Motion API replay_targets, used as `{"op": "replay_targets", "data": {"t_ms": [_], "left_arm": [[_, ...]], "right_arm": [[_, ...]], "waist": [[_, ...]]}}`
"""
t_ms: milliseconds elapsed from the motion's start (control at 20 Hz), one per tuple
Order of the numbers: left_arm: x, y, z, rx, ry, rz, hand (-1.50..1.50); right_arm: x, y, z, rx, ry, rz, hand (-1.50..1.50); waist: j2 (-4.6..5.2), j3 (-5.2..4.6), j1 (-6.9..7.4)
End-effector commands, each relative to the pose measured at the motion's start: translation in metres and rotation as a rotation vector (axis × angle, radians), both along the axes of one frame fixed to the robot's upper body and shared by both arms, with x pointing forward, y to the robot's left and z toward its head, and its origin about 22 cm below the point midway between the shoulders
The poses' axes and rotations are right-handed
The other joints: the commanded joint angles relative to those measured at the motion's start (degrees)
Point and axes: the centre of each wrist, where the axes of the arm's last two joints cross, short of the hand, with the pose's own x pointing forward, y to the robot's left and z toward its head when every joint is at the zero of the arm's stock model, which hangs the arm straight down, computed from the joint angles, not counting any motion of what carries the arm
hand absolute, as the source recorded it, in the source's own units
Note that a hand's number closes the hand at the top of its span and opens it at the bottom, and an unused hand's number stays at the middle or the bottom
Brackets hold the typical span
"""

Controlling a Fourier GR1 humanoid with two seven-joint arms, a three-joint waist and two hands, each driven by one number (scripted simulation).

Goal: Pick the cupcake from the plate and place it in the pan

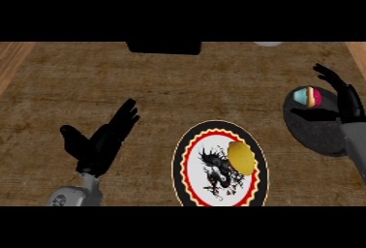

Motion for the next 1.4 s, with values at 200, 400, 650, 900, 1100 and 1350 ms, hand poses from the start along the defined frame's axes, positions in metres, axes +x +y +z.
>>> {"op": "replay_targets", "data": {"t_ms": [200,400,650,900,1100,1350], "left_arm": [[0.000,-0.004,0.003,0.001,-0.008,-0.006,0.00],[-0.003,-0.001,-0.002,0.010,0.006,0.013,0.00],[0.008,-0.002,0.010,-0.006,0.001,0.007,0.00],[-0.006,0.005,-0.008,-0.007,0.007,0.007,0.00],[-0.007,-0.004,-0.008,-0.015,0.008,0.030,0.00],[-0.006,0.005,0.005,-0.008,0.017,0.023,0.00]], "right_arm": [[-0.017,-0.051,0.019,0.333,0.030,0.060,-1.50],[-0.055,-0.092,0.014,0.367,0.118,0.128,-1.50],[-0.076,-0.112,0.015,0.403,0.114,0.236,-1.50],[-0.088,-0.134,0.032,0.433,0.116,0.284,-1.50],[-0.108,-0.146,0.026,0.421,0.112,0.303,-1.50],[-0.123,-0.165,0.043,0.401,0.148,0.316,-1.50]], "waist": [[0.08,0.01,-0.10],[0.06,0.03,-0.54],[-0.03,0.08,-1.06],[0.04,0.16,-0.64],[-0.05,0.27,-1.33],[-0.55,0.18,-1.42]]}}
